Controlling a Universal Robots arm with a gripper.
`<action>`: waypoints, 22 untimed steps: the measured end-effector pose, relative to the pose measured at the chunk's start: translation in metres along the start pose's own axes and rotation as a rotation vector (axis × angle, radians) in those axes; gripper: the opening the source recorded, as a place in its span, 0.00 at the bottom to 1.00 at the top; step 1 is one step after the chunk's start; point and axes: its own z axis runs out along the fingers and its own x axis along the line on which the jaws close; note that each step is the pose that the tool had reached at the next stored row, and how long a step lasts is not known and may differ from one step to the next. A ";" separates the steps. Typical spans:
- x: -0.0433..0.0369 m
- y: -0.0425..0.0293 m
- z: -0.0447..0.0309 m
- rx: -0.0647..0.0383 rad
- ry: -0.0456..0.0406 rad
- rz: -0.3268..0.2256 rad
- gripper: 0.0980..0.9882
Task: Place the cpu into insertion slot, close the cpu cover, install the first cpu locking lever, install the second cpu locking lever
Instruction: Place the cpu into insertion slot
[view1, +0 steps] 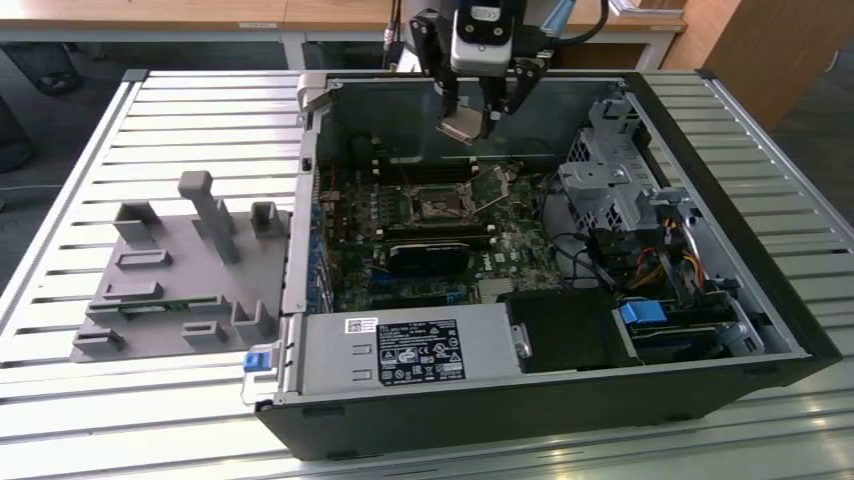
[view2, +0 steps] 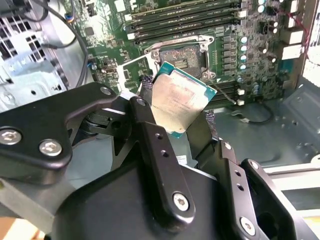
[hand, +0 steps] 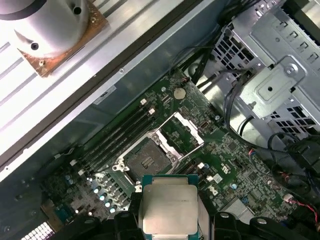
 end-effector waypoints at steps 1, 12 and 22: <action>0.0000 0.0000 0.0000 0.000 -0.0016 0.013 0.48; 0.0000 0.0000 0.0003 0.002 -0.0180 0.169 0.48; 0.0000 0.0000 0.0006 0.001 -0.0314 0.315 0.48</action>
